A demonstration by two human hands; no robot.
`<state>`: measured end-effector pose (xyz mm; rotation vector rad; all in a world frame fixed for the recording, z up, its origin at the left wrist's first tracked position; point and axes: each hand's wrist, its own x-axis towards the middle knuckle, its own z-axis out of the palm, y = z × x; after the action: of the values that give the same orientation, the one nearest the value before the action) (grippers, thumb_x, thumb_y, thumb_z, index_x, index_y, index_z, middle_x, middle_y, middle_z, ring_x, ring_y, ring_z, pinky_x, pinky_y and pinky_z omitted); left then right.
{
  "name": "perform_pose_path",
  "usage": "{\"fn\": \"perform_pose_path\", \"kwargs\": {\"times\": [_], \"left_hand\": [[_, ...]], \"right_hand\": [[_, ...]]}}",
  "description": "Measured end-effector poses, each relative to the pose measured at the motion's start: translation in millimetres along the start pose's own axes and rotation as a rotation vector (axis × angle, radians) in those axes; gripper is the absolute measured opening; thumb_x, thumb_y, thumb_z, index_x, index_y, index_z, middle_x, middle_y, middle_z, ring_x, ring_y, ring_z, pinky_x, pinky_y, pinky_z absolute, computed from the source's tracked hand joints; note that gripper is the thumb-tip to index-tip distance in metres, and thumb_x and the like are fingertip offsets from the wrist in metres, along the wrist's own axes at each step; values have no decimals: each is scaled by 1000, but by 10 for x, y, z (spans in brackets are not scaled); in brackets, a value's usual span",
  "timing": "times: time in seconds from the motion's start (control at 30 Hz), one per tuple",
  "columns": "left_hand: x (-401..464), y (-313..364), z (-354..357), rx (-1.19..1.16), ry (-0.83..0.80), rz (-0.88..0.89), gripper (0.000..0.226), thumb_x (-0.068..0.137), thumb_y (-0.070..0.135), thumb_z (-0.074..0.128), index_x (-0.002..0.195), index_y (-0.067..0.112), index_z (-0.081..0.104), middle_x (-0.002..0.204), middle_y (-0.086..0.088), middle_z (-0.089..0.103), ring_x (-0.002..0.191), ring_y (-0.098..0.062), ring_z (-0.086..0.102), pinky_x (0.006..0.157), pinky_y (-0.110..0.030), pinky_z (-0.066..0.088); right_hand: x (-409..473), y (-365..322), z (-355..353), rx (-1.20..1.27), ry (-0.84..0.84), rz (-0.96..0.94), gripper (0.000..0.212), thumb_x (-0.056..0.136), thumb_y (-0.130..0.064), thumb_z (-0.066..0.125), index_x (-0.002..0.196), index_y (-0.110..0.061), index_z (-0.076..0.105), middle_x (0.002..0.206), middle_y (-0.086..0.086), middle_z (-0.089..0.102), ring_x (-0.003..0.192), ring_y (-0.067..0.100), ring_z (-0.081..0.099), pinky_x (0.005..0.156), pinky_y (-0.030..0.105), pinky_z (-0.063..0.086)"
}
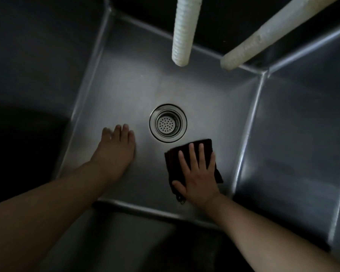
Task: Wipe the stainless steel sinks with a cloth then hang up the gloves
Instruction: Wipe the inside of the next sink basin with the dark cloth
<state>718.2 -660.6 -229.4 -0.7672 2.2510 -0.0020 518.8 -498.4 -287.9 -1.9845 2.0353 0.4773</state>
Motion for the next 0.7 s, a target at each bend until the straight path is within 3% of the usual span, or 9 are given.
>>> {"fn": "perform_pose_path", "kwargs": {"times": [0.17, 0.43, 0.7], "left_hand": [[90, 30, 95, -5, 28, 29, 51, 98, 2, 22, 143, -13, 3, 149, -38, 7, 137, -49, 18, 113, -54, 17], [124, 66, 169, -66, 42, 23, 52, 97, -1, 21, 141, -16, -1, 148, -40, 3, 138, -50, 16, 113, -53, 16], [118, 17, 145, -66, -5, 21, 71, 94, 14, 44, 144, -10, -1, 151, -35, 1, 140, -46, 15, 113, -48, 21]], "right_hand": [[366, 329, -95, 41, 78, 53, 85, 79, -63, 37, 149, -18, 20, 154, 21, 20, 143, 41, 7, 112, 61, 7], [1357, 1127, -476, 76, 129, 370, 80, 86, -59, 29, 152, -18, 8, 158, 17, 6, 145, 37, -1, 116, 51, -2], [1641, 1454, -500, 177, 119, 532, 77, 92, -59, 31, 152, -21, 1, 159, 11, -4, 145, 31, -10, 115, 47, -7]]}}
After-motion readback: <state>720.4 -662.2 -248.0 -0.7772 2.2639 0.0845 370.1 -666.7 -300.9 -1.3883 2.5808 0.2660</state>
